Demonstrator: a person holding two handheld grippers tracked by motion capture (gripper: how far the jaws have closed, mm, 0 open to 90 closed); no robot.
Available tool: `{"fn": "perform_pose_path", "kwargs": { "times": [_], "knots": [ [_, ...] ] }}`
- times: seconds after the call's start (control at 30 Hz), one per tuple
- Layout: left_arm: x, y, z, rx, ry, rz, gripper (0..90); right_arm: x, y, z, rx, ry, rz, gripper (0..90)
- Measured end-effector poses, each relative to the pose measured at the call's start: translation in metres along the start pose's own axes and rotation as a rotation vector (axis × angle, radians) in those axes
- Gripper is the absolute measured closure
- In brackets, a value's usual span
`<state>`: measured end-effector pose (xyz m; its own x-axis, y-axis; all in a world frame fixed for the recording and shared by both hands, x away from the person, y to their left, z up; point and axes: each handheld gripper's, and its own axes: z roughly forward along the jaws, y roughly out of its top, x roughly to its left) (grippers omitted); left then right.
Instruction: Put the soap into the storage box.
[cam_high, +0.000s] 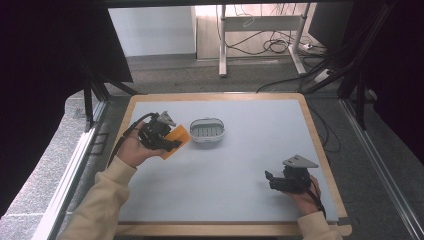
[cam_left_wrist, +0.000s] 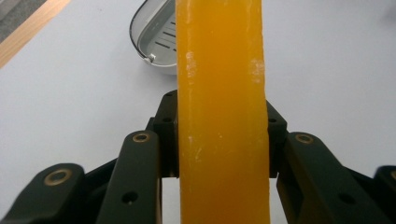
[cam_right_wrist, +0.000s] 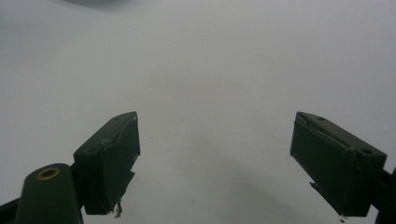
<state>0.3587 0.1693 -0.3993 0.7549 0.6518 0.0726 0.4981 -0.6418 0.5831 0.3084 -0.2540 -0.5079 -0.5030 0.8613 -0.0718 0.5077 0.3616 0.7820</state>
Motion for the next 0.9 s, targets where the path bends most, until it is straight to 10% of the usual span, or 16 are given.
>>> {"fn": "perform_pose_path", "kwargs": {
  "times": [0.9],
  "knots": [
    [0.010,0.023,0.010,0.008,-0.010,0.032,61.8,-0.001,-0.001,0.001,0.003,-0.002,0.001,16.1]
  ]
}}
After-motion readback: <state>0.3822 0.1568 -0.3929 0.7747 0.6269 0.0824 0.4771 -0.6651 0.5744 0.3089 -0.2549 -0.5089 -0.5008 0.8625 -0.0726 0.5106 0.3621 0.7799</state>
